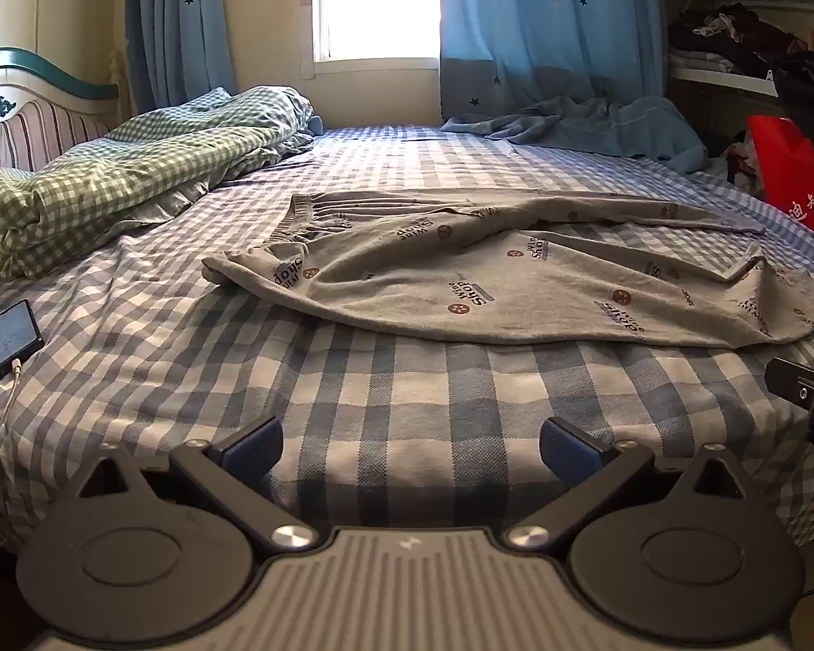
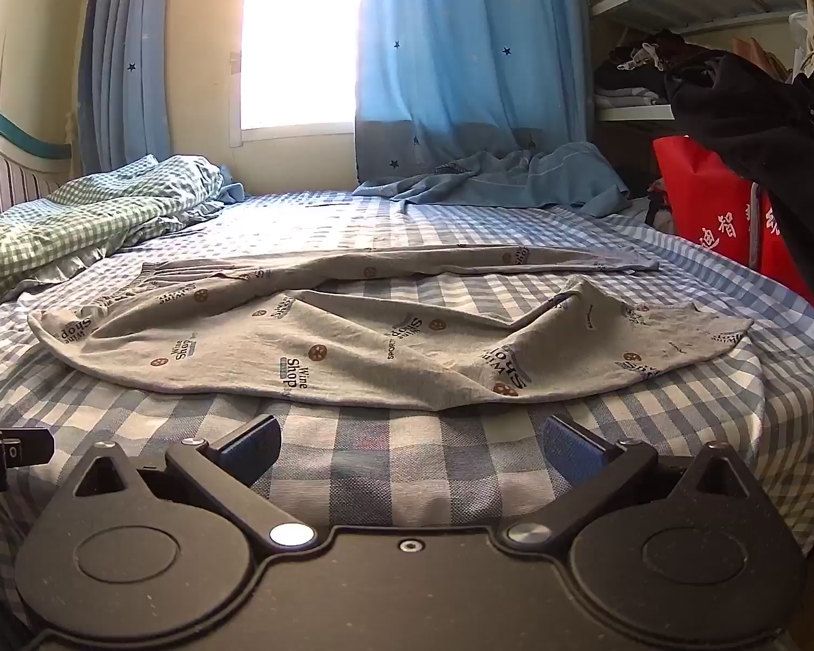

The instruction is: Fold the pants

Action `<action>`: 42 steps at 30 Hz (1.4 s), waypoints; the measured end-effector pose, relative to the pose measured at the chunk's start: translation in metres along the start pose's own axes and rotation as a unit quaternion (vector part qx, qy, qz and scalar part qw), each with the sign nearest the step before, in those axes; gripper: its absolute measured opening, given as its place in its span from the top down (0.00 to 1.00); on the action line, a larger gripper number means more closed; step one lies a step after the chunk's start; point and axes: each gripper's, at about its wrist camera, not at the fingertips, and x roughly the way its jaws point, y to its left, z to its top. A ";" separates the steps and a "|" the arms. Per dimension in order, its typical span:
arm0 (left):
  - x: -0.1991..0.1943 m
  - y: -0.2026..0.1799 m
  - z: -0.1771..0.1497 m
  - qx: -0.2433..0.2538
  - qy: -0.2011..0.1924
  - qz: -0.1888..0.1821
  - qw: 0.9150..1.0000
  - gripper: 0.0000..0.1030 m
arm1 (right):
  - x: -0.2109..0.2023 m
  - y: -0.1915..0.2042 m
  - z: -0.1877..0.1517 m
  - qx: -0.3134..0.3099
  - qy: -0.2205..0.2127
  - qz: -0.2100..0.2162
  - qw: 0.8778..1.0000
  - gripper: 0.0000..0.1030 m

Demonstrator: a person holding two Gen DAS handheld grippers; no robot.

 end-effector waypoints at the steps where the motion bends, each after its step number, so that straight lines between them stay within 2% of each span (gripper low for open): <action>1: 0.000 0.000 0.000 0.000 -0.001 0.000 1.000 0.00 | 0.000 0.000 0.000 0.000 0.001 -0.001 1.000 0.00; 17: 0.005 0.002 0.003 -0.018 0.022 0.005 1.000 0.00 | 0.000 0.000 0.001 0.000 -0.001 0.000 1.000 0.00; 42: 0.003 0.001 0.011 -0.014 0.019 0.002 1.000 0.00 | -0.001 0.003 0.005 -0.001 0.000 0.002 1.000 0.00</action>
